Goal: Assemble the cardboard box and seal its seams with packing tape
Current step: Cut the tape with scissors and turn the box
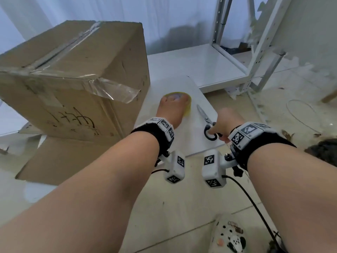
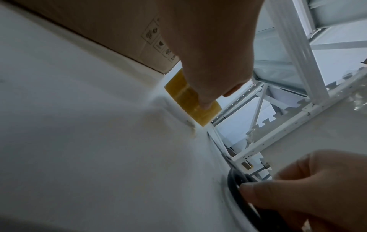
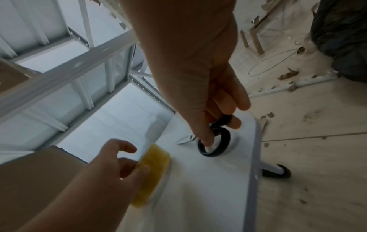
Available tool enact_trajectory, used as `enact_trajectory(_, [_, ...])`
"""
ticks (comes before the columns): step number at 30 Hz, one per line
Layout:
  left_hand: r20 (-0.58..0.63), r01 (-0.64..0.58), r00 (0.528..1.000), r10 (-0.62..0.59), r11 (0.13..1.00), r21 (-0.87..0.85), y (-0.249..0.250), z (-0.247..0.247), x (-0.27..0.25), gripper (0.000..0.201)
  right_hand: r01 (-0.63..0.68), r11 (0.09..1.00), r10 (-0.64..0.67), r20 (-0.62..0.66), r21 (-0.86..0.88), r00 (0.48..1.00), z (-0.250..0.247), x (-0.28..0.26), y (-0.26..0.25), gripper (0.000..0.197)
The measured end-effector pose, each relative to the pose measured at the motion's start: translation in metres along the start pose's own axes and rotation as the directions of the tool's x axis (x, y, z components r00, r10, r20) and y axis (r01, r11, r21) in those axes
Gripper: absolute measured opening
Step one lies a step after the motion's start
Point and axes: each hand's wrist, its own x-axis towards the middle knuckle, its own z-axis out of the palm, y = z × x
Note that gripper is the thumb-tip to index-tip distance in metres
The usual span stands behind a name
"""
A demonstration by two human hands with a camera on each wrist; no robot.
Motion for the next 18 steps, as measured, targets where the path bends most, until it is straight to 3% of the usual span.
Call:
enact_trajectory(4, [0.039, 0.011, 0.999, -0.015, 0.997, 0.080, -0.006, 0.010, 0.010, 0.045, 0.027, 0.999, -0.028, -0.031, -0.048, 0.999, 0.009, -0.002, -0.010, 0.036])
enact_trajectory(9, [0.024, 0.048, 0.999, -0.048, 0.999, -0.007, -0.014, 0.010, 0.000, 0.048, 0.046, 0.994, -0.053, -0.076, -0.098, 0.996, 0.014, -0.004, -0.023, 0.041])
enact_trajectory(14, [-0.053, -0.012, 0.999, 0.012, 1.000, -0.005, -0.018, -0.008, -0.034, 0.045, 0.095, 0.993, -0.088, -0.103, 0.067, 0.991, 0.015, -0.014, -0.027, 0.036])
enact_trajectory(18, [-0.072, -0.043, 0.997, 0.041, 0.998, -0.038, -0.024, -0.031, -0.064, 0.037, 0.146, 0.988, -0.139, -0.136, 0.043, 0.981, 0.005, -0.032, -0.043, 0.035])
